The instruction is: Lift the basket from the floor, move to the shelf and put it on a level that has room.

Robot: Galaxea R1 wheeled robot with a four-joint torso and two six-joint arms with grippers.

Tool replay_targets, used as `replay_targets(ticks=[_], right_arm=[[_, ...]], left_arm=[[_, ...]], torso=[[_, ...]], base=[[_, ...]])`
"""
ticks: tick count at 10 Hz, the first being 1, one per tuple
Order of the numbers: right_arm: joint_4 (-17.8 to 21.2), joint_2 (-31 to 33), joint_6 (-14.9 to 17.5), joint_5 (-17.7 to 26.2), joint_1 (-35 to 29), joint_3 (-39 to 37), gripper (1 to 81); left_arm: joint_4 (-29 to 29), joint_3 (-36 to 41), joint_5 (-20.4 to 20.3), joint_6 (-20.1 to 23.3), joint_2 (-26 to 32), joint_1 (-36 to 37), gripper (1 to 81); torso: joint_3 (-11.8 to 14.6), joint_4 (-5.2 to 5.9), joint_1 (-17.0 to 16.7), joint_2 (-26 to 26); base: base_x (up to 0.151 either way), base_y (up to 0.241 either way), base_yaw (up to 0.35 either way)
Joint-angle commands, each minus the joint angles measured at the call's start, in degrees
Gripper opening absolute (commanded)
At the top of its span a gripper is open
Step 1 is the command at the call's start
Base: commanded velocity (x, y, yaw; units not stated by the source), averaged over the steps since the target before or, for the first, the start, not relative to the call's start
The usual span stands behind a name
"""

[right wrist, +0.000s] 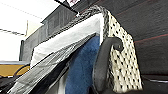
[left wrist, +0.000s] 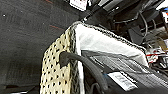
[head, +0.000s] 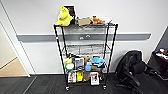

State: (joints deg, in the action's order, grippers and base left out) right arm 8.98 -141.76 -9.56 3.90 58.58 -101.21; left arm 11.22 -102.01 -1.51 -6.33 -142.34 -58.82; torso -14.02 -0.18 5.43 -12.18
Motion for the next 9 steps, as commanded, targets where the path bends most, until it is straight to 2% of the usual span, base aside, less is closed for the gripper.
replay_targets(ticks=[1,9], right_arm=[[1.30,1.11,-0.55,0.85,-6.32,2.60,1.0],[1.39,0.49,-0.64,0.85,-5.88,1.64,1.0]], left_arm=[[-0.75,3.75,1.25,0.09,2.05,5.95,1.0],[-0.76,4.89,1.16,0.09,2.84,5.95,1.0]], torso=[[0.00,0.00,0.00,0.00],[0.02,0.00,-0.02,-0.02]], base=[[0.092,0.000,0.000],[0.096,0.000,0.000]])
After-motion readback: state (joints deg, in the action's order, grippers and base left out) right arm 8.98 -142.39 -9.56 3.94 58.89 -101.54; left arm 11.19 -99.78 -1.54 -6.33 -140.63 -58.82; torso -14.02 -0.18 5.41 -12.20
